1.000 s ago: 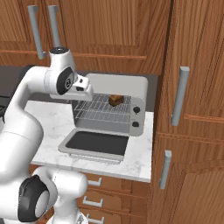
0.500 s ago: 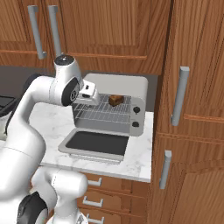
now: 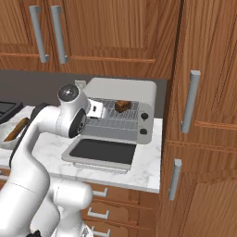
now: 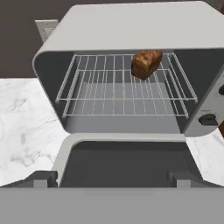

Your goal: Pick up the heated bread from the toaster oven and place it in the bowl. Then move the bread bowl to the dining counter.

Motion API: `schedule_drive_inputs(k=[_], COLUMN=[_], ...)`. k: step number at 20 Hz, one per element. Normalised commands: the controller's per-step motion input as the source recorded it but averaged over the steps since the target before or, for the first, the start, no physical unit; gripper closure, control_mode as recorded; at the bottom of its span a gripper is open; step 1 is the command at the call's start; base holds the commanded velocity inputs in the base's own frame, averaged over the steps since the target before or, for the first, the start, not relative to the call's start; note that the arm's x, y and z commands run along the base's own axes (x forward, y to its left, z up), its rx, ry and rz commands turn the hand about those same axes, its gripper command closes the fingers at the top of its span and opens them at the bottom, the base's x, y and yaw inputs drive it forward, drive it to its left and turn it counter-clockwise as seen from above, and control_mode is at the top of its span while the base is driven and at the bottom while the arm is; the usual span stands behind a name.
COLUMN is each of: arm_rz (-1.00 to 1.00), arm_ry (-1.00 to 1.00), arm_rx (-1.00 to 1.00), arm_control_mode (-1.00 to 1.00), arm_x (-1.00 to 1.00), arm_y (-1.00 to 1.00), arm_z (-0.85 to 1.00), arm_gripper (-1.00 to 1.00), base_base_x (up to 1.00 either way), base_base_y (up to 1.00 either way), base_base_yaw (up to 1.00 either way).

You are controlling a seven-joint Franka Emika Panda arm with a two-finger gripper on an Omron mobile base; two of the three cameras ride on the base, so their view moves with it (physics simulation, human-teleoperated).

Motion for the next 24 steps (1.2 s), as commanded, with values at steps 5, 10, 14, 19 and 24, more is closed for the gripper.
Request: schedule_drive_inputs(k=[5, 10, 14, 19, 24], arm_rz=[0.0, 0.0, 0.0, 0.0, 0.0], arm_ry=[0.0, 0.0, 0.0, -0.02, -0.05], arm_rx=[0.0, 0.0, 0.02, 0.07, 0.1], arm_control_mode=[-1.0, -1.0, -1.0, -1.0, -1.0], arm_x=[0.22, 0.2, 0.16, 0.23, 0.3], arm_y=[0.0, -0.08, -0.09, -0.13, -0.09], arm_z=[-0.03, -0.06, -0.17, -0.19, -0.18], arm_gripper=[-1.0, -1.0, -1.0, -1.0, -1.0], base_base_x=[0.0, 0.0, 0.0, 0.0, 0.0], base_base_y=[0.0, 0.0, 0.0, 0.0, 0.0], base_base_yaw=[0.0, 0.0, 0.0, 0.0, 0.0])
